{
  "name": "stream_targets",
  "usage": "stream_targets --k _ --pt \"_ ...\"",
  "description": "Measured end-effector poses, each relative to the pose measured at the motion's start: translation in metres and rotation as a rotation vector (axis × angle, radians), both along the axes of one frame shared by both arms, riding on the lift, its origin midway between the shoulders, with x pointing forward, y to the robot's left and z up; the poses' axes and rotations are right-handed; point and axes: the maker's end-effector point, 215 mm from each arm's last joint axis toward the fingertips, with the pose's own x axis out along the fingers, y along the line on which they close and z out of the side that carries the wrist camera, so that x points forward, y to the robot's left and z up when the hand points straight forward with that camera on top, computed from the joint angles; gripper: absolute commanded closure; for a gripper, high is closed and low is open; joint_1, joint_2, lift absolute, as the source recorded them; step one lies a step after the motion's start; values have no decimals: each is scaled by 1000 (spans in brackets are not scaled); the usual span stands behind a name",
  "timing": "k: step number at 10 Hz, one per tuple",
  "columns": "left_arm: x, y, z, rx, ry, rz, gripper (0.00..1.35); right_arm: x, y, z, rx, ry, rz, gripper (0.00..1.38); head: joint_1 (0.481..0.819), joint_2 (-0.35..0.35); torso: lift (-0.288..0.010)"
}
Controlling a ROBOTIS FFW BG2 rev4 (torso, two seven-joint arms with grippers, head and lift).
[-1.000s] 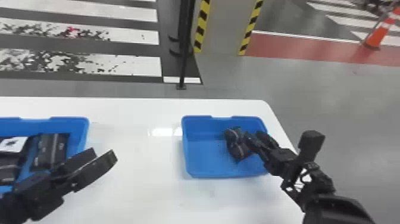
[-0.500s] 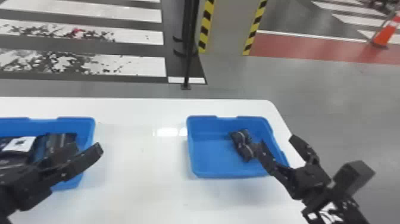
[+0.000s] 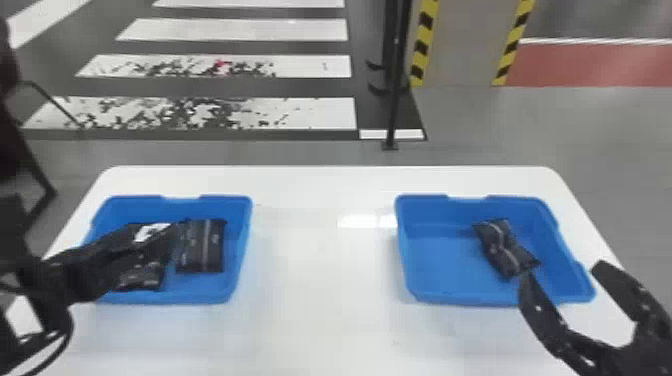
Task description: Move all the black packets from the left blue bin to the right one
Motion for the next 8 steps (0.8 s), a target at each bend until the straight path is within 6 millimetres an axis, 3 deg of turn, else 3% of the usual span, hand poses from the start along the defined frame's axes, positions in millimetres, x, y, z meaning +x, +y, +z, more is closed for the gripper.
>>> stream_targets --k 2,5,8 --pt "13 25 -16 36 70 56 171 -2 9 -7 22 23 14 131 695 151 -121" --pt "36 21 -70 9 211 64 177 -2 12 -15 43 46 21 131 695 153 -121" --pt "57 23 -91 12 289 86 177 -2 13 -23 70 66 20 131 695 150 -121"
